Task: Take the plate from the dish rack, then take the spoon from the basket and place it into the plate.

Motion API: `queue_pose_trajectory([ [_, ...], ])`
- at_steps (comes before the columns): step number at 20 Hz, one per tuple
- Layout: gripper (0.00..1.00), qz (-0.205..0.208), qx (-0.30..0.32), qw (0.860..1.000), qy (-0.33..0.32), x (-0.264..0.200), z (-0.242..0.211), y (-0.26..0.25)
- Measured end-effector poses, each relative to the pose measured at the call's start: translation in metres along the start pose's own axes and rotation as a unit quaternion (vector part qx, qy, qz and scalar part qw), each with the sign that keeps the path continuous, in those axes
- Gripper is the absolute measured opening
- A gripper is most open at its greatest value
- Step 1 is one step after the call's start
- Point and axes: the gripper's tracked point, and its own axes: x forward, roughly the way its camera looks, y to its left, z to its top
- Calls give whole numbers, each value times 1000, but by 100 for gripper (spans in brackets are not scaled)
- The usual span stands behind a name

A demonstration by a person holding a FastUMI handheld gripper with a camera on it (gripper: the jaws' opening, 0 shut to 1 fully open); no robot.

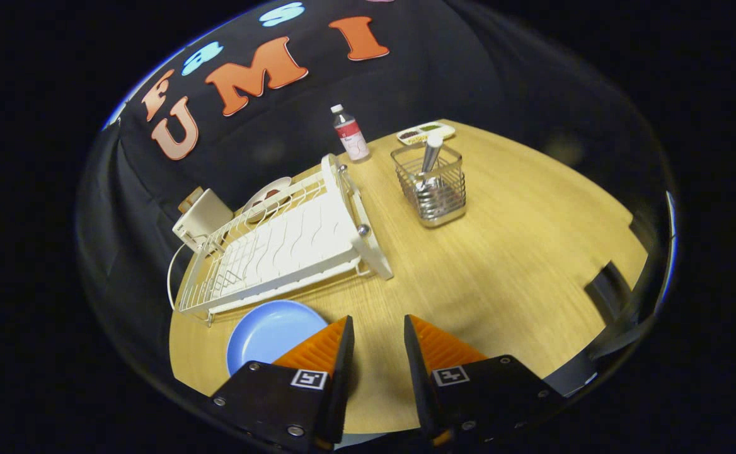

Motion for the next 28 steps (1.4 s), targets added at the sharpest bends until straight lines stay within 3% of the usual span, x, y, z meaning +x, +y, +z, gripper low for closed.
queue_pose_trajectory([
  [4,74,-36,-46,997,-54,6,58,-30],
  [6,80,-47,-56,994,-82,7,85,-41],
  [12,79,-61,-105,984,-133,30,131,-52],
  [15,68,-55,-133,981,-131,44,134,-51],
  [19,37,-57,-148,978,-136,54,141,-53],
  [20,24,-53,-145,978,-140,58,144,-53],
  [21,17,-49,-142,979,-140,54,144,-49],
  [24,8,-47,-161,975,-145,57,147,-51],
  [28,5,-39,-154,975,-156,45,155,-47],
])
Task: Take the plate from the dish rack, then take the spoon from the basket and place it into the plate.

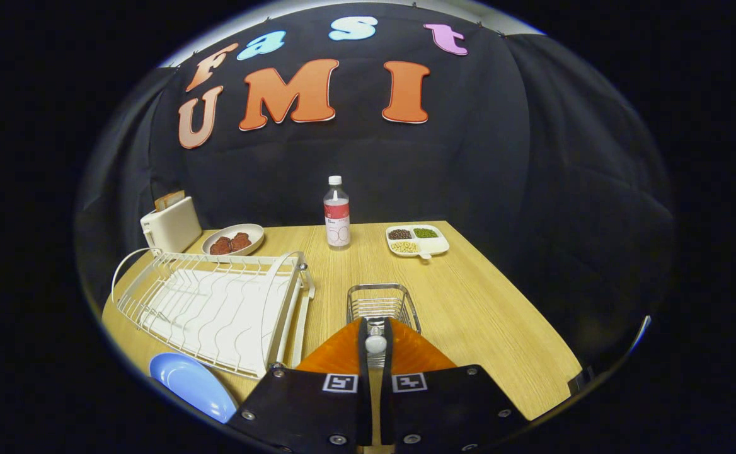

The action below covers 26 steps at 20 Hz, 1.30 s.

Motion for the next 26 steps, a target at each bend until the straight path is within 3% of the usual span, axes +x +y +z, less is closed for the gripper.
queue_pose_trajectory([
  [7,5,-17,3,1000,-24,-28,30,-4],
  [13,5,-9,1,998,-54,-77,54,24],
  [22,5,44,-12,997,-66,-148,43,104],
  [26,5,86,-15,994,-58,-168,25,145],
])
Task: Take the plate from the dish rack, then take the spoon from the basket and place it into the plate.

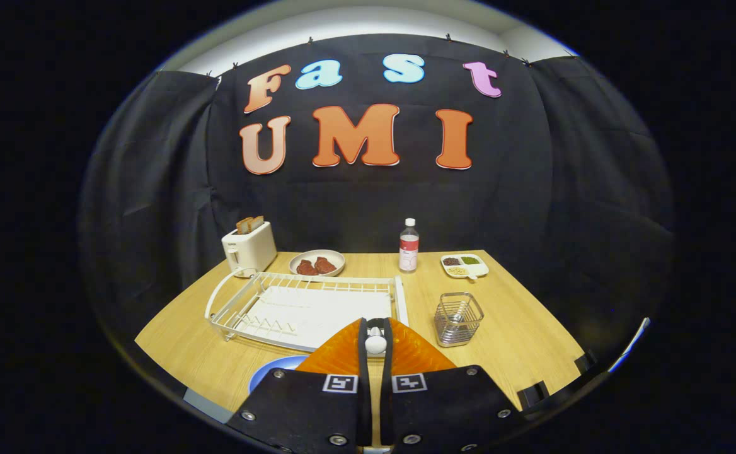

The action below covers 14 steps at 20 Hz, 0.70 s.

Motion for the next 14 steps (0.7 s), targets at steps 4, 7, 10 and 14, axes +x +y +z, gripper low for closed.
queue_pose_trajectory([
  [4,5,37,-2,999,15,-6,-24,34],
  [7,5,58,1,998,30,-8,-44,53],
  [10,5,70,-2,997,45,-6,-61,64],
  [14,5,84,-10,995,59,-1,-80,77],
])
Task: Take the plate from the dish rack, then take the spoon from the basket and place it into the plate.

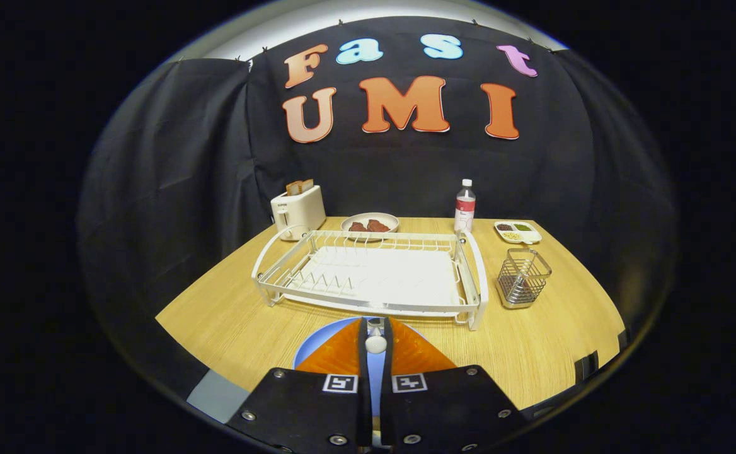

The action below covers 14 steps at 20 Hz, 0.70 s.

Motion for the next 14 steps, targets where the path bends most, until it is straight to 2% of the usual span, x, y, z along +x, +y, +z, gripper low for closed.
queue_pose_trajectory([
  [10,6,21,-19,999,21,20,-31,19],
  [14,14,14,-23,999,44,25,-39,11],
])
